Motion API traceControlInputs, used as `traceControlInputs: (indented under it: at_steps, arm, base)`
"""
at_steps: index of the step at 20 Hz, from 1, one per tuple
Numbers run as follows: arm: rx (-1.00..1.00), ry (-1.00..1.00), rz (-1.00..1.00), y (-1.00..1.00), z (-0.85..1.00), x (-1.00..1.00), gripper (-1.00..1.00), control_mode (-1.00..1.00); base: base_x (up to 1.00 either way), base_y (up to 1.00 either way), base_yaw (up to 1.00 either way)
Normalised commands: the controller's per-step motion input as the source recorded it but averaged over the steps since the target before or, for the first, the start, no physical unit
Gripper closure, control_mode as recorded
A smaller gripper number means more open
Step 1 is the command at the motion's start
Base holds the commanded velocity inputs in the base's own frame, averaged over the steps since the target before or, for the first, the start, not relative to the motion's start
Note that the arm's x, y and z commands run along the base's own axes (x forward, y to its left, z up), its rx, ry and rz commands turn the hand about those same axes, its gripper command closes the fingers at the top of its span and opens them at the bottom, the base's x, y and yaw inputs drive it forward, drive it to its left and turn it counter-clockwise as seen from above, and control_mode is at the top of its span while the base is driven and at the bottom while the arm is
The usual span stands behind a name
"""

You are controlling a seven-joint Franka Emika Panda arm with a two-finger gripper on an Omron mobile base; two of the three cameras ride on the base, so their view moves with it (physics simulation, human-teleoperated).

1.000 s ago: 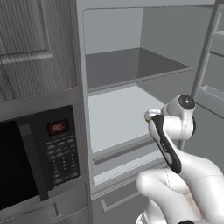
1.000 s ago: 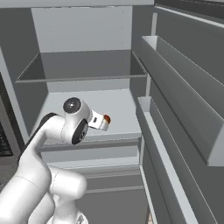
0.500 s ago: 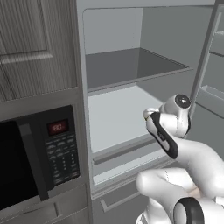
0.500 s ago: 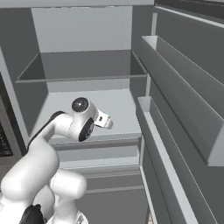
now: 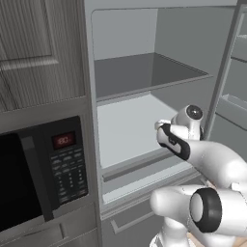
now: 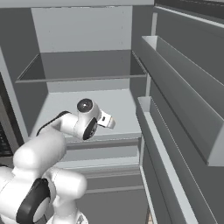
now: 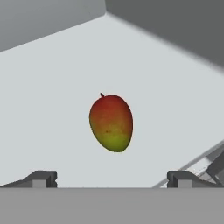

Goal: Retrieve the tangerine and mango from the fridge and place them into the bowl on the dining table.

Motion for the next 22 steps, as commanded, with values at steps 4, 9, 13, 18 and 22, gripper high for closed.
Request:
traceControlInputs:
  at_steps: [4, 9, 13, 18, 22]
  arm:
    - [0.01, 0.01, 0.00, -0.06, -0.19, 0.30, -1.00, -1.00]
    - [0.01, 0.01, 0.00, -0.11, -0.16, 0.30, -1.00, -1.00]
    - [0.00, 0.01, 0.00, -0.04, -0.16, 0.33, -1.00, -1.00]
    - [0.00, 0.01, 0.00, 0.00, -0.22, 0.31, -1.00, -1.00]
    - [0.00, 0.00, 0.00, 0.00, -0.31, 0.22, -1.00, -1.00]
  base:
    - [0.00, 0.00, 0.00]
    - [0.00, 0.00, 0.00]
    - [0.00, 0.00, 0.00]
    - [0.00, 0.00, 0.00]
    - [0.00, 0.00, 0.00]
